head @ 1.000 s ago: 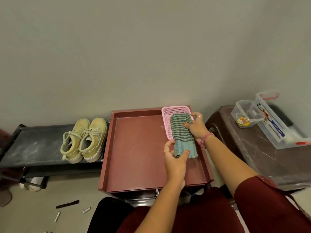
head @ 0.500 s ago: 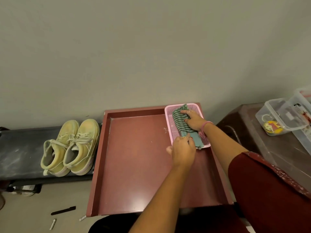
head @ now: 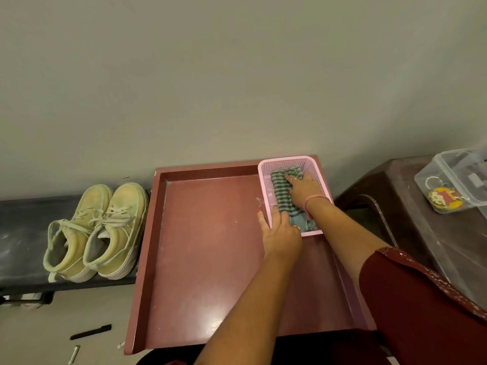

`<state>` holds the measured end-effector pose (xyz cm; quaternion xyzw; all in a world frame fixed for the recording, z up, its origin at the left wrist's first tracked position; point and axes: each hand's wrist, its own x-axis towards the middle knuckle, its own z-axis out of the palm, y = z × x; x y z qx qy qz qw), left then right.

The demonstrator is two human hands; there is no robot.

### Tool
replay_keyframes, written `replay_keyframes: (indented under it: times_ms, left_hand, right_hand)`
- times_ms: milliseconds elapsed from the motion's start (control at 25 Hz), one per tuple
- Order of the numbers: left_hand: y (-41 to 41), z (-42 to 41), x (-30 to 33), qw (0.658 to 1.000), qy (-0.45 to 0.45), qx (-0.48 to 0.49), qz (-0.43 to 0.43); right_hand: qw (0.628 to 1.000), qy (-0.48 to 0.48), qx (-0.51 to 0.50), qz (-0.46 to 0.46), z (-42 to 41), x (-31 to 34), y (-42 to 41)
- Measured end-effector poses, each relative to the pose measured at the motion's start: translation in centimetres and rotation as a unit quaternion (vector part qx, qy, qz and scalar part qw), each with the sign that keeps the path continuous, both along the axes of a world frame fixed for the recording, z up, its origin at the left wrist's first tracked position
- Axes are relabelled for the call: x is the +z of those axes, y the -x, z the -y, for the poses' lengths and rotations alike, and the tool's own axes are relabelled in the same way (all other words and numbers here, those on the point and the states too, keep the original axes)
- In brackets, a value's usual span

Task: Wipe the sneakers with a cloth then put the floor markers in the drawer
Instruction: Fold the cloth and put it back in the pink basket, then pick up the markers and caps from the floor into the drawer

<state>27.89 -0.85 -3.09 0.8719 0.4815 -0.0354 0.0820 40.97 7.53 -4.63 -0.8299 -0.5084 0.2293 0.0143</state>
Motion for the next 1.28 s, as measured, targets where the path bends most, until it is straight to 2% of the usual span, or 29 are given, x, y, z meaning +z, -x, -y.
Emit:
replay_keyframes:
  times_ms: [120, 320, 520, 840, 1080, 1200, 1280]
  left_hand:
    - [0.8, -0.3, 0.2, 0.995, 0.092, -0.029, -0.02]
    - [1.5, -0.2, 0.7, 0.995, 0.075, -0.056, -0.034]
    - [1.3, -0.8, 0.9, 0.995, 0.063, -0.06, -0.047]
    - [1.2, -1.2, 0.8, 0.995, 0.057, -0.069, -0.034]
    - [3.0, -0.2, 1.9, 0.995, 0.044, -0.074, 0.058]
    - [6.0, 1.8, 1.5, 0.983, -0.011, -0.016, 0.181]
    - [8.9, 3.6, 0.6, 0.959, -0.035, 0.065, 0.272]
  right_hand:
    - [0.999, -0.048, 0.008, 0.01, 1.7, 0.8, -0.4]
    - [0.99, -0.125, 0.061, 0.032, 5.0, 1.3, -1.0]
    - [0.973, -0.213, 0.079, -0.042, 7.3, 1.4, -1.4]
    - [0.949, -0.302, 0.02, -0.091, 9.1, 2.7, -1.1]
    - [0.905, -0.38, -0.106, -0.162, 12.2, 3.7, 1.1]
    - [0.858, -0.411, -0.19, -0.243, 15.0, 4.9, 3.6]
    - [0.828, -0.409, -0.241, -0.299, 17.4, 5.4, 5.7]
